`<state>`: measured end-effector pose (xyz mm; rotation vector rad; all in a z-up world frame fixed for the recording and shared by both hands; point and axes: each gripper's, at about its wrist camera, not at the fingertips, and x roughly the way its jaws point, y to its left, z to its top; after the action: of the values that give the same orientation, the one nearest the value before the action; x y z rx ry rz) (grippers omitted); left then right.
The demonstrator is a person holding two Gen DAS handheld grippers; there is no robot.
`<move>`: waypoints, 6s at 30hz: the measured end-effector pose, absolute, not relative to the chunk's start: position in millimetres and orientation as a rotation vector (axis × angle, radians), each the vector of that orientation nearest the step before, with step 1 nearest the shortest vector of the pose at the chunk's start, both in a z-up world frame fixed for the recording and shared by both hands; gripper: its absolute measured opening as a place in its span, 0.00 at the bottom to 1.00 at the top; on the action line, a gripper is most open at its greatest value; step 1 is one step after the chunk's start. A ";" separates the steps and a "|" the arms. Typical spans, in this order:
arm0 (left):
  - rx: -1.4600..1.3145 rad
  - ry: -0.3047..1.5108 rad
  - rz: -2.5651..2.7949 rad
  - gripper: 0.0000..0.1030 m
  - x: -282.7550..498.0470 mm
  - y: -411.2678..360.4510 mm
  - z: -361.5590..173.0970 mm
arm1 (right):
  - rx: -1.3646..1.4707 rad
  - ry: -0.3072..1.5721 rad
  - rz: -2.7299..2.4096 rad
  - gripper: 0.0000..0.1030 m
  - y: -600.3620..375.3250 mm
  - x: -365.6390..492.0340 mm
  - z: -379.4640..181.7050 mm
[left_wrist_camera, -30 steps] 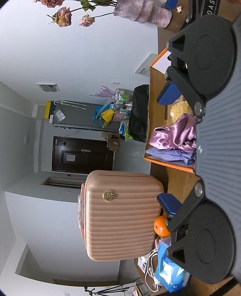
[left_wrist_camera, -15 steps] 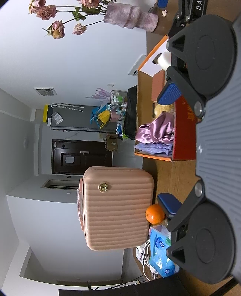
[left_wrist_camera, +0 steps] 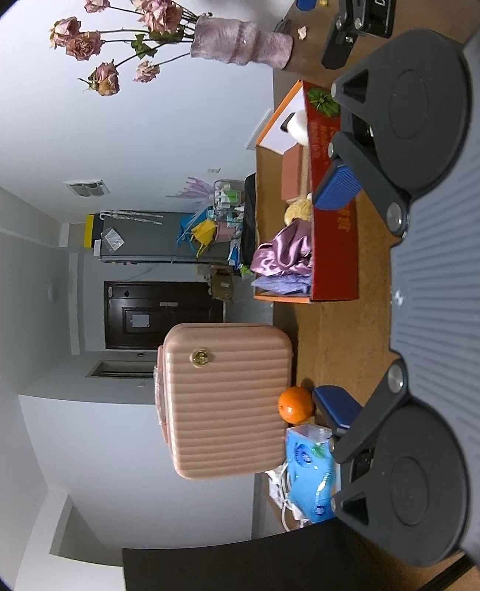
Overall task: Organize soft objects
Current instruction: 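Withdraw both tools from the box toward the remaining items on the table, then grasp the lavender fuzzy headband with the left gripper while the right grasps the blue tissue box, then lift and carry the headband and blue tissue box over the cardboard box with both grippers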
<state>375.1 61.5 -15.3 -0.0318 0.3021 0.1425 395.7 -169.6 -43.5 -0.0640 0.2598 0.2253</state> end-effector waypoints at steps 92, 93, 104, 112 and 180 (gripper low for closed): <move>-0.066 0.609 0.317 1.00 394.7 162.9 -86.7 | -0.017 0.445 0.237 0.83 -125.6 416.8 -82.5; -0.062 0.610 0.326 1.00 396.8 163.1 -88.2 | -0.015 0.445 0.235 0.83 -127.6 417.0 -82.7; -0.057 0.615 0.329 0.74 414.6 162.8 -92.7 | -0.016 0.444 0.220 0.83 -132.2 418.1 -83.9; -0.070 0.636 0.307 0.49 419.4 164.6 -95.8 | -0.016 0.447 0.220 0.84 -132.0 418.5 -84.5; -0.033 0.346 0.115 0.30 404.9 62.5 -31.8 | 0.049 0.226 0.244 0.84 -148.7 430.0 -57.7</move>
<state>404.9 62.5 -31.8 -0.0331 0.3457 0.1147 430.0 -148.7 -57.7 0.0488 0.2265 0.2442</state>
